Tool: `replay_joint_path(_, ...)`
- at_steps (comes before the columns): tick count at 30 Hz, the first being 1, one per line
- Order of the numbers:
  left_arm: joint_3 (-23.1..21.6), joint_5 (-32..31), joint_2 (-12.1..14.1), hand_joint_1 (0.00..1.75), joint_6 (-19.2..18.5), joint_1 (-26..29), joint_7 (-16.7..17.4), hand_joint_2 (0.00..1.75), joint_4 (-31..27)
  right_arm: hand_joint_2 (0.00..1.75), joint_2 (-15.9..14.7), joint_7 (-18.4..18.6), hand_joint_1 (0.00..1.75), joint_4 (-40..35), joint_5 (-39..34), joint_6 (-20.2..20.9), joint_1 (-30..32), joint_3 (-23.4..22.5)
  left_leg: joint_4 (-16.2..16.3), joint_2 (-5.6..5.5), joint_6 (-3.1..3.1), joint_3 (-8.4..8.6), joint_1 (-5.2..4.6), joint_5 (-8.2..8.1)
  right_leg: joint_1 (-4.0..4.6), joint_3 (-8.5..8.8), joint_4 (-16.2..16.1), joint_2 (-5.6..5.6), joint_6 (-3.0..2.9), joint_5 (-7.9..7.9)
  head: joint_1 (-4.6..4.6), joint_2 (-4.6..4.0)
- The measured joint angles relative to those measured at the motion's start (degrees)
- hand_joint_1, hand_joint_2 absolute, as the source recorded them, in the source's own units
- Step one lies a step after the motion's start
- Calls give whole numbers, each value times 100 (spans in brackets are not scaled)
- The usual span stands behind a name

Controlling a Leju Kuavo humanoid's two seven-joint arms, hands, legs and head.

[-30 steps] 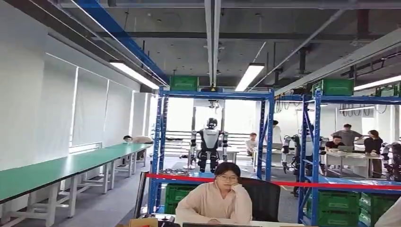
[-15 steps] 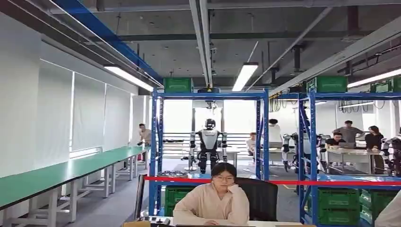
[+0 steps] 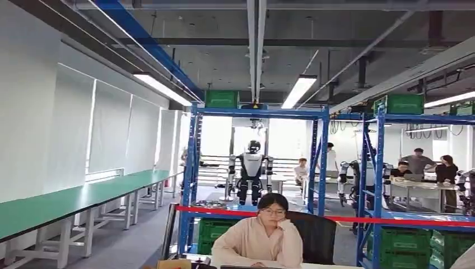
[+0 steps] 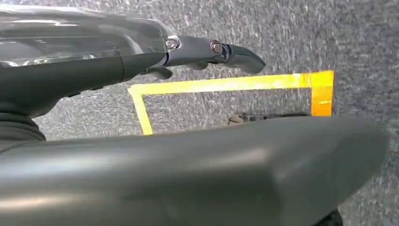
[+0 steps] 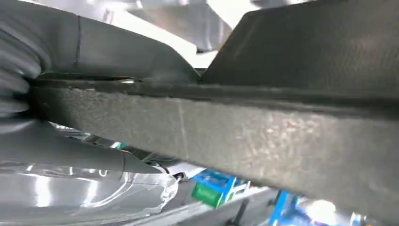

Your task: Take the parts from the cabinet and place them on the table.

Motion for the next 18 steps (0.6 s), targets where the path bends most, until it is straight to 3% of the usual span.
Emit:
replay_joint_path(1,0,7,0,0,-7,0,-20,0,0,175,11,0,175,99,7,-7,30,9,0,-2,5,6,0,-4,0,-14,-35,0,-2,93,0,0)
replay_joint_path(2,0,18,0,0,-13,-1,-35,0,0,175,28,0,175,211,9,-26,46,15,0,-7,4,14,0,-13,1,104,-330,1,-15,314,0,0)
replay_joint_path(4,0,37,0,0,-48,-6,-64,0,0,175,66,0,175,383,7,-94,42,31,-1,-12,-18,50,-7,-37,5,581,-1421,2,-82,890,0,0)
replay_joint_path(5,2,42,0,0,-57,-5,-72,0,0,175,81,0,175,475,0,-120,38,33,-7,-12,-33,49,-16,-45,20,716,-1692,8,-101,897,2,0)
replay_joint_path(9,2,48,0,0,-66,11,-83,0,0,175,157,-63,175,824,-65,-138,50,37,-56,-13,-149,57,-25,-31,58,730,-1777,20,-182,871,0,0)
replay_joint_path(10,2,50,4,0,-68,7,-85,0,0,175,188,-111,175,890,-92,-146,51,30,-56,-10,-175,66,-24,-82,-10,782,-1867,5,-235,909,0,0)
replay_joint_path(11,2,50,2,0,-68,7,-87,0,0,175,203,-144,175,974,-120,-166,36,22,46,-1,-187,39,-36,-174,-2,806,-1892,1,-262,917,0,0)
replay_joint_path(12,2,50,2,0,-88,3,-85,0,0,175,230,-206,175,1054,-160,-195,28,20,342,-1,-191,-92,-36,-358,-2,811,-1891,-3,-282,916,0,0)
replay_joint_path(13,2,63,2,0,-88,4,-85,175,0,0,260,-265,0,1175,-203,-216,37,17,821,0,-209,-312,-31,-589,3,817,-1889,-6,-292,910,0,0)
replay_joint_path(14,4,68,2,0,-88,9,-85,175,0,0,282,-311,0,1295,-236,-236,53,9,1289,0,-223,-543,-35,-769,12,816,-1888,-7,-296,907,0,0)
replay_joint_path(15,4,68,4,0,-83,18,-83,175,0,0,302,-337,0,1363,-262,-249,76,4,1594,1,-234,-701,-36,-832,17,817,-1884,-6,-296,906,0,0)
replay_joint_path(16,4,68,4,0,-39,27,-61,175,0,0,323,-391,0,1454,-319,-309,84,-11,1631,2,-239,-728,-33,-771,19,820,-1880,-4,-298,904,0,0)
replay_joint_path(17,4,68,4,0,-17,31,-26,175,0,0,339,-439,0,1513,-367,-348,66,-24,1403,5,-242,-628,-31,-590,19,824,-1874,1,-298,899,0,0)
replay_joint_path(18,4,68,4,0,-2,28,-18,175,0,0,363,-504,0,1554,-445,-376,34,-50,961,8,-241,-419,-25,-329,18,835,-1864,14,-293,889,0,0)
